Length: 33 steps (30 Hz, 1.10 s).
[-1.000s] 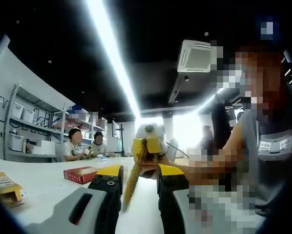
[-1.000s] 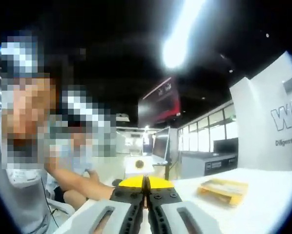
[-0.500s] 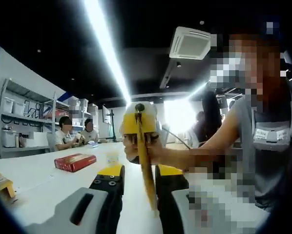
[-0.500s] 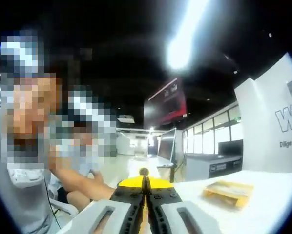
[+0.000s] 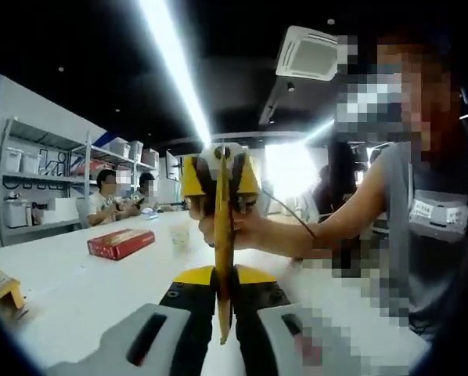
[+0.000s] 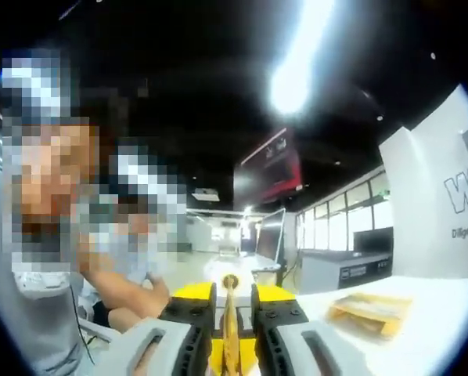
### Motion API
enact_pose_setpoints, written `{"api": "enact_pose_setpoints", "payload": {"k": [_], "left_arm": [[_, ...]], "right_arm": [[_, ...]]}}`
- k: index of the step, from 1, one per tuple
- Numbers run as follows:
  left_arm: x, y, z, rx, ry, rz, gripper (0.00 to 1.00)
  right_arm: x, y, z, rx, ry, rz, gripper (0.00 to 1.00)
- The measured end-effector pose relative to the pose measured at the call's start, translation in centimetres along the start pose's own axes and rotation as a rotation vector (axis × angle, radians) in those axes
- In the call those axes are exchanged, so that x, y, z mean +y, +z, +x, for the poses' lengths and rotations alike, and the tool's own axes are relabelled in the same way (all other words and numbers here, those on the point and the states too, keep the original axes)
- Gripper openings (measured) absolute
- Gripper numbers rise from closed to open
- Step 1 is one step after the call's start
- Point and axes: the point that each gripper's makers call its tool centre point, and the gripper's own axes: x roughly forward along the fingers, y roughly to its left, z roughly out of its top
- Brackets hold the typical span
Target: Tear open the coffee pouch, take out the coffee, and pour the coffee from the pouch into the cup
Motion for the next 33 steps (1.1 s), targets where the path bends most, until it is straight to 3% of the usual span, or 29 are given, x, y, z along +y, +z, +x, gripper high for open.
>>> {"api": "enact_pose_setpoints", "payload": {"k": [5,8,11,14,16,21,23,26,29,33], "left_arm": [[-0.2,-0.5,0.1,0.027,-0.007,-0.014,0.11],[-0.1,-0.6,0.1,0.036,-0.004,-0.025,0.11],[0.0,-0.7,0.0,0.037,-0.003,-0.015,0.12],[-0.6,-0.5,0.1,0.024,-0.037,-0.038,0.13],[-1.0,-0.4,0.2,0.017,-0.052,-0.036,0.15],[-1.5,0.1,-0.1,0.000,-0.077,-0.043,0.17],[-1.4,0.1,-0.1,0.003,-0.071,-0.036,0.17],[-0.9,-0.2,0.0,0.004,-0.044,-0.009,0.17],[0.0,0.1,-0.1,-0.023,-0.010,0.005,0.20],[0.5,0.2,-0.1,-0.022,0.029,0.034,0.26]], "right_arm": [[0.1,0.0,0.1,0.003,0.001,0.006,0.14],[-0.2,0.0,-0.1,0.016,-0.012,0.009,0.04],[-0.5,-0.1,-0.3,0.038,-0.036,-0.047,0.02],[-1.8,-0.1,-0.7,0.060,-0.105,-0.141,0.02],[-2.8,-0.5,-1.0,0.106,-0.174,-0.259,0.02],[-2.6,-0.5,-0.5,0.135,-0.208,-0.454,0.02],[-2.3,-0.5,-0.4,0.132,-0.205,-0.433,0.02],[-2.5,-0.2,-0.6,0.107,-0.209,-0.245,0.02],[-2.5,0.4,-0.7,0.066,-0.205,-0.222,0.02],[-1.9,0.2,-0.2,0.065,-0.178,-0.196,0.02]]}}
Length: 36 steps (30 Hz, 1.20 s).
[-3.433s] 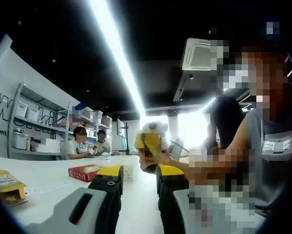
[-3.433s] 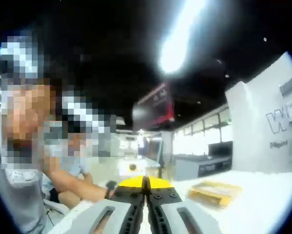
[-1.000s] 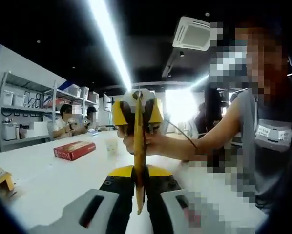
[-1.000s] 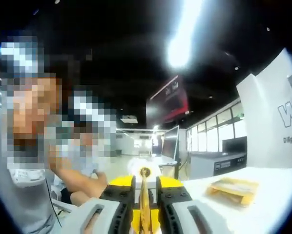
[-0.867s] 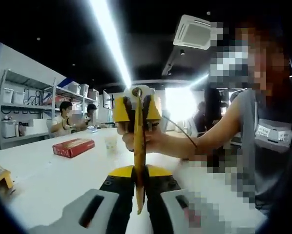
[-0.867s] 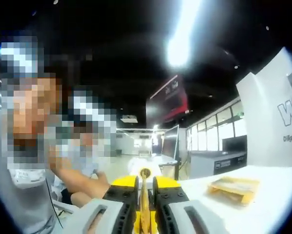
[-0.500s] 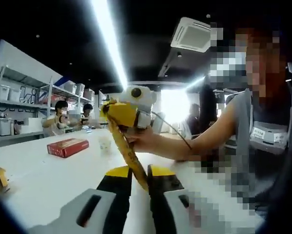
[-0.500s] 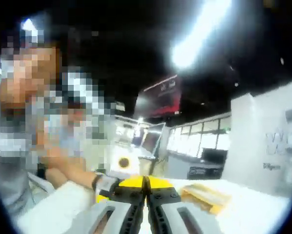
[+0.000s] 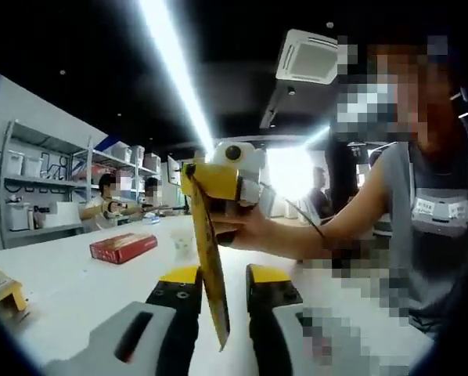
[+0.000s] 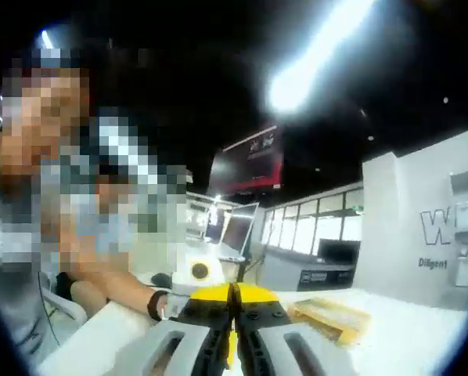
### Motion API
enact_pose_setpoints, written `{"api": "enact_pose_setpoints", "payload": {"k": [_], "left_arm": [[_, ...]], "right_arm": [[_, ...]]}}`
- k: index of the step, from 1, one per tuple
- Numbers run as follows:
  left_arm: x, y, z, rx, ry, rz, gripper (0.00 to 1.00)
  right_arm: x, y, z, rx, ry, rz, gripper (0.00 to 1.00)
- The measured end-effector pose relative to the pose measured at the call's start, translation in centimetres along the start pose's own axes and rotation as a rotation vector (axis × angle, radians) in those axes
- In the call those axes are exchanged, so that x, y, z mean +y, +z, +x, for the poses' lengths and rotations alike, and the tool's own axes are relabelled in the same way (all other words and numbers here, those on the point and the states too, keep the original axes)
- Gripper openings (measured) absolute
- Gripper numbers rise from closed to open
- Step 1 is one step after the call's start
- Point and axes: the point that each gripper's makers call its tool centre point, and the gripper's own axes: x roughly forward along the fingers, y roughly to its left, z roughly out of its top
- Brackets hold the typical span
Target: Tear open the coffee pouch, take out the coffee, and pour the coffee from the pouch into the cup
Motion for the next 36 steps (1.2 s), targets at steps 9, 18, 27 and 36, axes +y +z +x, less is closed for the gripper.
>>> {"api": "enact_pose_setpoints", "payload": {"k": [9,18,27,36], "left_arm": [[1.9,-0.2,-0.5,0.033,0.123,0.124,0.22],[2.1,-0.5,-0.5,0.041,0.137,0.122,0.24],[-1.1,0.3,0.2,-0.009,-0.026,0.064,0.26],[0.1,-0.9,0.1,0.059,0.021,0.047,0.12]], "right_arm": [[3.2,-0.6,0.6,0.010,0.209,0.348,0.02],[4.0,-1.7,0.6,0.068,0.298,0.517,0.01],[1.5,-0.1,-0.4,-0.034,0.130,0.249,0.02],[1.6,-0.9,0.2,-0.010,0.109,0.120,0.03]]}}
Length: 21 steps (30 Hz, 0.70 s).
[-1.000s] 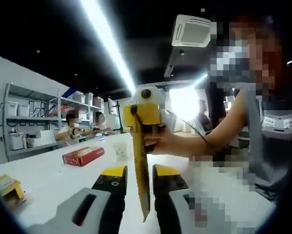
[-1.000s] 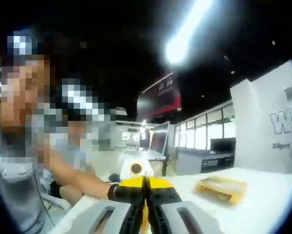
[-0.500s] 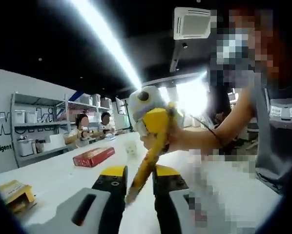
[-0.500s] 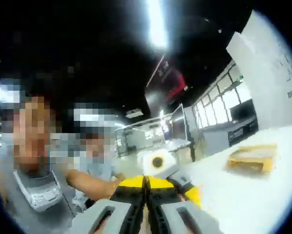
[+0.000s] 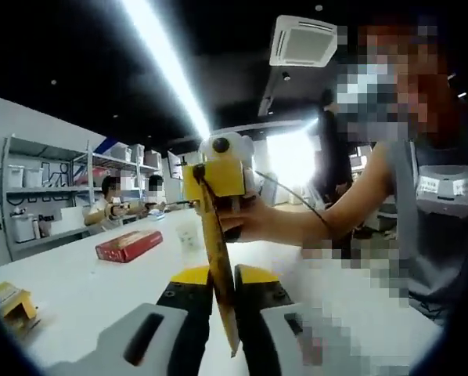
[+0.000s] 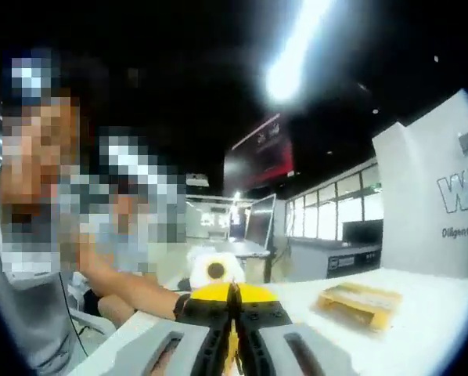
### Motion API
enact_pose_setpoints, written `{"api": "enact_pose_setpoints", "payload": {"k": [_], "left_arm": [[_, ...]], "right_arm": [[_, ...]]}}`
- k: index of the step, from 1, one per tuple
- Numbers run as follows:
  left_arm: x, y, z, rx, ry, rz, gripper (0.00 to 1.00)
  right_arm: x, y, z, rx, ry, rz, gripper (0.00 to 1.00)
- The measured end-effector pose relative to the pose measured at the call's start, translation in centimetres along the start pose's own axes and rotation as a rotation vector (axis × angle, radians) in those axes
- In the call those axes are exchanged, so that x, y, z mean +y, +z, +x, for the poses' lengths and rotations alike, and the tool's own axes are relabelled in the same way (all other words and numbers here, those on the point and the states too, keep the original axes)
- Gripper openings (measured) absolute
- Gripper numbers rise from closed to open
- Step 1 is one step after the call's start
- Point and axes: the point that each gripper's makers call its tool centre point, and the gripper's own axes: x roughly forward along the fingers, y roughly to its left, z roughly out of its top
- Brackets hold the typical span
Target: Tear open the coffee pouch, take out the coffee, and pour the coffee from the pouch into the cup
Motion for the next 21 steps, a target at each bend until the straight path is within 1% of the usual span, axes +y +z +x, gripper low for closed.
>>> {"api": "enact_pose_setpoints", "payload": {"k": [1,3,4,6,8,11,14,18,21], "left_arm": [[0.3,0.0,-0.1,0.001,0.012,0.005,0.12],[0.3,0.4,-0.3,-0.022,0.011,-0.001,0.11],[0.4,0.6,-0.4,-0.029,0.013,-0.001,0.11],[0.7,0.9,-0.4,-0.035,0.018,-0.007,0.11],[0.9,1.0,-0.6,-0.044,0.023,-0.012,0.11],[1.3,1.1,-0.8,-0.052,0.025,-0.025,0.11],[1.4,1.1,-0.8,-0.053,0.021,-0.033,0.11],[1.5,1.2,-0.8,-0.060,0.015,-0.039,0.11],[1.5,1.1,-0.7,-0.058,0.012,-0.040,0.11]], "right_arm": [[-0.1,0.0,0.0,-0.010,0.006,-0.004,0.04],[-0.5,0.5,-0.1,-0.057,0.004,0.013,0.18],[-0.8,0.5,-0.2,-0.059,-0.002,0.013,0.23],[-1.3,0.6,-0.5,-0.065,-0.019,0.016,0.23],[-1.4,1.1,-0.8,-0.089,-0.021,0.029,0.22],[-1.0,1.4,-1.0,-0.104,0.003,0.056,0.16],[-0.2,1.3,-0.8,-0.096,0.037,0.049,0.15],[0.0,1.1,-0.5,-0.088,0.049,0.057,0.11],[0.2,1.5,-0.5,-0.108,0.062,0.058,0.08]]}}
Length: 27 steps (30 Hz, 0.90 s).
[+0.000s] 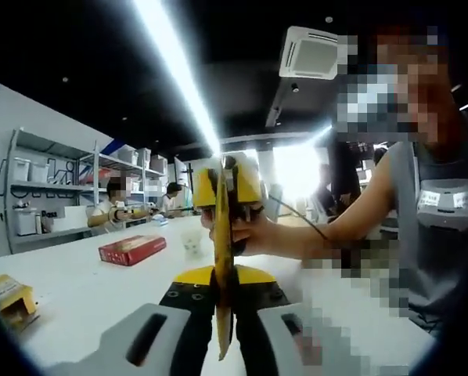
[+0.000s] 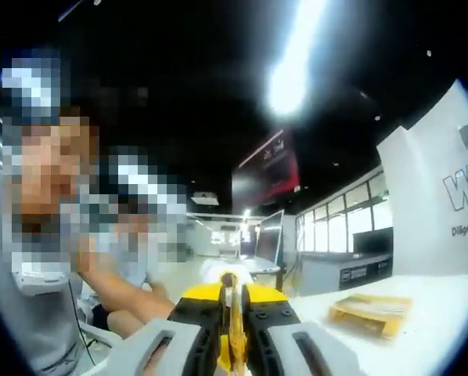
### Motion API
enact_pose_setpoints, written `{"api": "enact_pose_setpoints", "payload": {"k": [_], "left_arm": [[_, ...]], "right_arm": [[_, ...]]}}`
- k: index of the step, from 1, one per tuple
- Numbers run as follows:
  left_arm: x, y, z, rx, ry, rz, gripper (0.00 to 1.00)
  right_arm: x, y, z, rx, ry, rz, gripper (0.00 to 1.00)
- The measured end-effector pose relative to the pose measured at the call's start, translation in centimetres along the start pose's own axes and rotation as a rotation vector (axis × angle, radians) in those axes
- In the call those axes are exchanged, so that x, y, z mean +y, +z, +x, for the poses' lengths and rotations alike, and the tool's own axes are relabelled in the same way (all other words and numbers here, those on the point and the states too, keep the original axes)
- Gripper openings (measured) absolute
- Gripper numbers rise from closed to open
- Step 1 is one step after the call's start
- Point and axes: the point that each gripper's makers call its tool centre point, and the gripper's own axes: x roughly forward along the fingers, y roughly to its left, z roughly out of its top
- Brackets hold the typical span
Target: Tear open the coffee pouch, take out the coffee, and pour the coffee from the pouch into the cup
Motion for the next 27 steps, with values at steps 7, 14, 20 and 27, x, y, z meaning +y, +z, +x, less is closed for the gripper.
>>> {"api": "enact_pose_setpoints", "payload": {"k": [7,14,20,27], "left_arm": [[-0.34,-0.18,0.14,0.005,-0.010,-0.006,0.11],[-0.44,-0.26,0.29,0.001,-0.007,0.016,0.12],[-0.44,-0.13,0.30,-0.012,-0.005,0.022,0.16],[-0.15,-0.04,0.15,-0.018,0.003,0.021,0.16]], "right_arm": [[0.05,-0.27,0.19,0.019,-0.018,-0.017,0.04],[-0.10,-0.39,0.04,0.043,-0.037,-0.029,0.02],[-0.60,0.23,-0.34,0.023,-0.067,-0.024,0.02],[-0.74,0.41,-0.45,0.025,-0.069,-0.006,0.01]]}}
